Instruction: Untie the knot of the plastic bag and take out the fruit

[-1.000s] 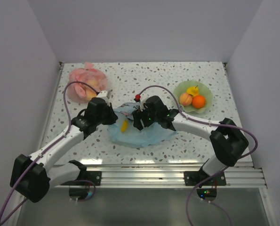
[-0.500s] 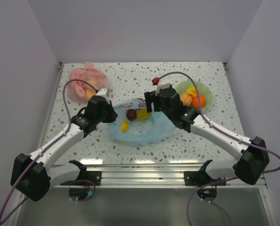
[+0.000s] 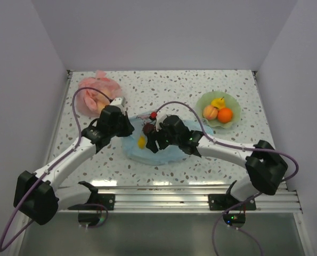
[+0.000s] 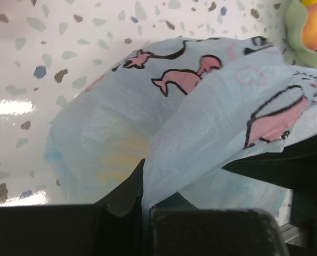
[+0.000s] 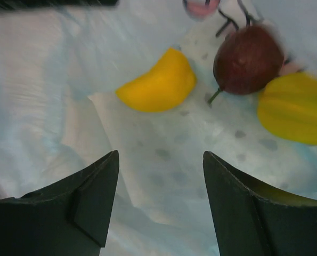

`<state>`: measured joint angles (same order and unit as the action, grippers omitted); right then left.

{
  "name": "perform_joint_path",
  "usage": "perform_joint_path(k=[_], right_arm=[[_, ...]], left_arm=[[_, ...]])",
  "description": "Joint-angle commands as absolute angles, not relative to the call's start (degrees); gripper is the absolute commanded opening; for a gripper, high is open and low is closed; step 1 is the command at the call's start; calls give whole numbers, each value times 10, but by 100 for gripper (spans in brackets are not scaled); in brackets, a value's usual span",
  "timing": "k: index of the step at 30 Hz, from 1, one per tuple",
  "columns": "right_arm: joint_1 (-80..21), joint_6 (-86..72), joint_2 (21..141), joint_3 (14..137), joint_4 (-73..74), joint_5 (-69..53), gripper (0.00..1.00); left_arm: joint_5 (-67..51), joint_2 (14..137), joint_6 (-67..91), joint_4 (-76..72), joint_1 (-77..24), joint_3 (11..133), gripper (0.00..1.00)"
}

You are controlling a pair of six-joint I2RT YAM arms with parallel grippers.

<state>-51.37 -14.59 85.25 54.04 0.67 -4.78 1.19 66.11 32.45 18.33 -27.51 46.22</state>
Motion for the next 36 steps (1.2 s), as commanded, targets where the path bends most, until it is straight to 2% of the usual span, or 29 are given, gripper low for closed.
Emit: perform_joint_path(k=[1, 3, 5, 10, 15, 27, 36], right_arm=[[-510, -181, 885, 518, -89, -63, 68], [-508, -182, 892, 501, -114, -46, 68], [-504, -188, 887, 490, -130, -33, 70], [-503, -165, 886, 493, -115, -22, 76], [-503, -183, 894, 485, -140, 11, 85], [-505, -227, 1015, 561, -230, -8, 92], [-504, -383, 1064, 561, -306, 25, 99]], left_arm=[[-34, 679, 316, 152, -285, 542, 0], [-3, 692, 290, 173, -335, 590, 0], [28, 692, 281, 204, -345, 610, 0], [8, 676, 332, 193, -335, 499, 0], [-10, 657, 358, 171, -335, 448, 0], [70, 664, 345, 226, -335, 518, 0], [30, 671, 349, 224, -336, 553, 0]])
